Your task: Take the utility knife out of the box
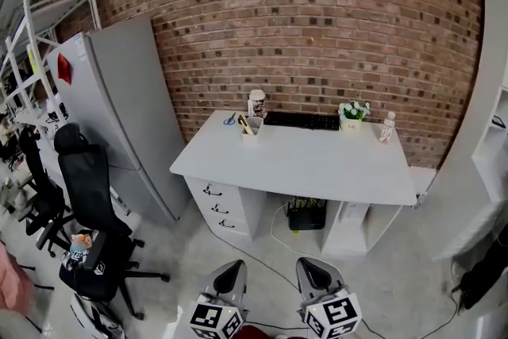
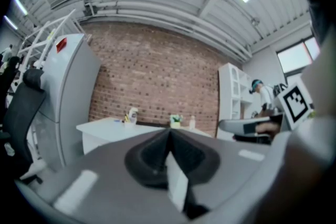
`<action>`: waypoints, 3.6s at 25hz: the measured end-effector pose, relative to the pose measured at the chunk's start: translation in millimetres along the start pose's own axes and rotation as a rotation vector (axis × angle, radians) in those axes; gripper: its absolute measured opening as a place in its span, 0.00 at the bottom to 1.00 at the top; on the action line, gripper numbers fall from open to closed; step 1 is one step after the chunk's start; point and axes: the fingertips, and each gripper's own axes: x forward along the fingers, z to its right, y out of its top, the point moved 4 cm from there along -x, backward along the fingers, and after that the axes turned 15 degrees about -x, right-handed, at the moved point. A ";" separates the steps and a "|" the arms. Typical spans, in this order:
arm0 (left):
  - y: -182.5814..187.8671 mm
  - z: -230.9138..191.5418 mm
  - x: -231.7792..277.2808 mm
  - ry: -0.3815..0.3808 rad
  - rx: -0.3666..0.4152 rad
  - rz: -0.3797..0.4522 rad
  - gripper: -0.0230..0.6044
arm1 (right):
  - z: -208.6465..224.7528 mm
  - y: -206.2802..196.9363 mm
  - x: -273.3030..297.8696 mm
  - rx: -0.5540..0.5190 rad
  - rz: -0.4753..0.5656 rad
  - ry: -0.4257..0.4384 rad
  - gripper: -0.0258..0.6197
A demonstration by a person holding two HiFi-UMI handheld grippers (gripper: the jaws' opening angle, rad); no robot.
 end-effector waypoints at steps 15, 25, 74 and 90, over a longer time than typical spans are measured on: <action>5.6 -5.8 -0.4 0.036 -0.007 0.014 0.04 | -2.9 -1.5 8.6 0.009 -0.028 0.054 0.05; 4.1 -19.8 23.5 0.030 -0.010 0.013 0.04 | 9.2 -9.9 25.8 0.009 -0.045 0.033 0.05; 89.1 -275.7 248.9 -0.054 -0.038 -0.068 0.04 | 37.7 -8.9 361.1 0.028 -0.156 -0.025 0.05; 90.4 -290.0 284.1 -0.091 -0.031 -0.108 0.04 | 52.7 -6.1 384.9 0.014 -0.173 -0.058 0.05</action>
